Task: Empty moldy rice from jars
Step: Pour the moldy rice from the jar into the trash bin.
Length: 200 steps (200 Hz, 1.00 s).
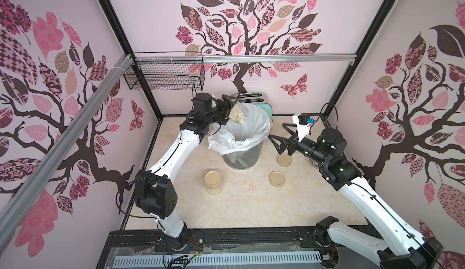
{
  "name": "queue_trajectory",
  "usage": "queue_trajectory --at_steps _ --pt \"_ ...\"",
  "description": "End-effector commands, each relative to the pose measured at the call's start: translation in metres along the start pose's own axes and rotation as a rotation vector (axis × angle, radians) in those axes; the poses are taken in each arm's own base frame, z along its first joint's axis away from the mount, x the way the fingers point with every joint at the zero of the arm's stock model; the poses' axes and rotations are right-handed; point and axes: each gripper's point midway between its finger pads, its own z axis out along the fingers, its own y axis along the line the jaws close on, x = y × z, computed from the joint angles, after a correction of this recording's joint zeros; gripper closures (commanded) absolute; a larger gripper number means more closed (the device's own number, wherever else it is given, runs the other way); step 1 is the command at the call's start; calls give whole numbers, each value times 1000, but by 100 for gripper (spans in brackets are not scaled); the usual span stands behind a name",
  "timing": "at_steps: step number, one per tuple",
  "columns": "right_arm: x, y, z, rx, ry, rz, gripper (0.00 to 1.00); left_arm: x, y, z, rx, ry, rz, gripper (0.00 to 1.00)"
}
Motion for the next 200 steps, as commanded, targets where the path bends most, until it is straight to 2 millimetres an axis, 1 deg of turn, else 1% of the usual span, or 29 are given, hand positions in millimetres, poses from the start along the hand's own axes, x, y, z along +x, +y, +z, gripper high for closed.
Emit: queue_trajectory --at_steps 1,22,38,60,93,142,161,200 --pt "23 -6 -16 60 49 64 1 -14 -42 -19 70 -67 186 32" --pt "45 -6 -30 77 65 111 0 -17 -43 -20 62 -80 222 32" --pt "57 -8 -39 100 73 137 0 -17 -42 -19 54 -82 236 32" --pt "67 -8 -48 113 82 159 0 -17 -42 -17 60 -77 234 32" --pt "81 -7 -54 119 104 207 1 -18 -46 -18 73 -81 244 32" --pt "96 -8 -59 125 116 262 0 -22 -46 -24 33 -104 331 32" --pt "100 -4 -59 109 125 279 0 -23 -46 -22 27 -103 353 32" --pt "103 -3 -60 101 128 299 0 -24 -48 -23 25 -110 368 32"
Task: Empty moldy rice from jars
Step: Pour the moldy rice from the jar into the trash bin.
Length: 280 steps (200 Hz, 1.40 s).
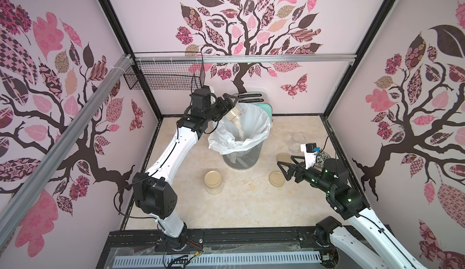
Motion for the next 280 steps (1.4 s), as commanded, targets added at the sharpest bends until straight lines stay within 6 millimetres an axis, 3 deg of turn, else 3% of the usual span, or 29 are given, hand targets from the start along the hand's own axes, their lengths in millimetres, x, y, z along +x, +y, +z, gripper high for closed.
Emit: queue_trajectory --at_steps 1,133,280 --pt "1 4 -3 -16 2 22 1 -23 -35 -14 89 -81 75 32" --pt "16 1 -5 -22 18 34 0 -21 -25 -14 46 -84 128 32" --pt "41 -2 -7 -36 73 101 0 -25 -31 -40 -119 -185 516 32"
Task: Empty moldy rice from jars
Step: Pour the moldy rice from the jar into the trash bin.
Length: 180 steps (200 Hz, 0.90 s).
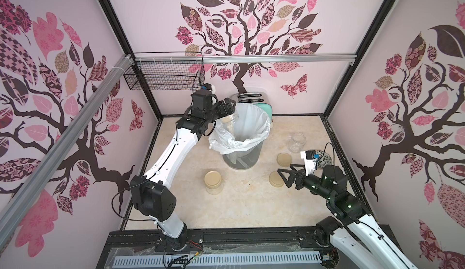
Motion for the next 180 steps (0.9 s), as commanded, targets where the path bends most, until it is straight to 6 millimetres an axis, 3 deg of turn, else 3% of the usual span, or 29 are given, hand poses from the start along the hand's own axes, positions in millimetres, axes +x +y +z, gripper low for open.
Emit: queue_trajectory --at_steps 1,84,133,180 --pt "2 3 0 -14 12 8 0 -37 -31 -32 20 -146 166 32" --pt "11 -6 -4 16 1 17 0 -34 -48 -28 -32 -190 420 32" --pt "13 -7 -4 16 7 29 1 -22 -63 -24 -34 -225 583 31" --pt "15 -7 -2 18 25 26 0 -20 -73 -24 -56 -330 628 30"
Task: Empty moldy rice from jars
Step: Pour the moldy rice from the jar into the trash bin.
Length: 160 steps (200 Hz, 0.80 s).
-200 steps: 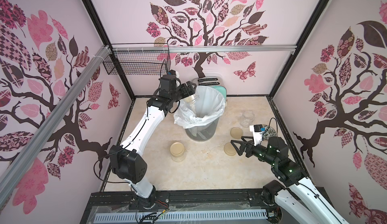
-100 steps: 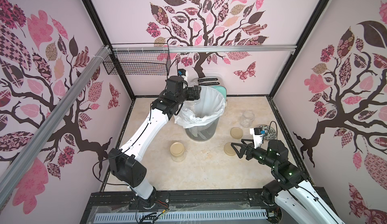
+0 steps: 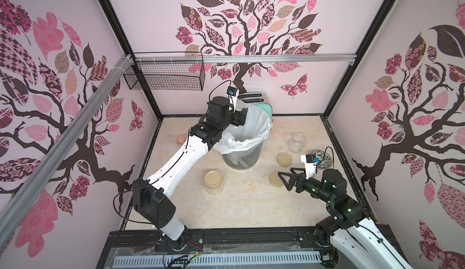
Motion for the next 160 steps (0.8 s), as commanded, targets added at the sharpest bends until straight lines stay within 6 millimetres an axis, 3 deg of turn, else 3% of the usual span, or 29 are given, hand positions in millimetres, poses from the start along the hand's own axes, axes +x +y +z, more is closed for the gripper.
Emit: queue_trajectory --at_steps 1,21,51,75,102,131,160 --pt "2 0 -1 6 13 1 0 -51 8 -20 -66 -203 35 30" --pt "2 -1 -1 8 9 -4 0 -46 13 -12 -117 -189 82 30" --pt "1 -2 -1 17 10 -4 0 -49 4 -19 -139 -223 144 30" --pt "1 -2 1 13 7 2 0 -52 10 -15 -181 -242 145 30" --pt "1 -2 3 15 19 2 0 -59 -7 -25 -66 -262 41 30" --pt "-1 0 5 5 15 3 0 -55 12 -14 -129 -256 6 29" --pt "1 -2 8 13 34 3 1 -56 -6 -26 -50 -270 -50 29"
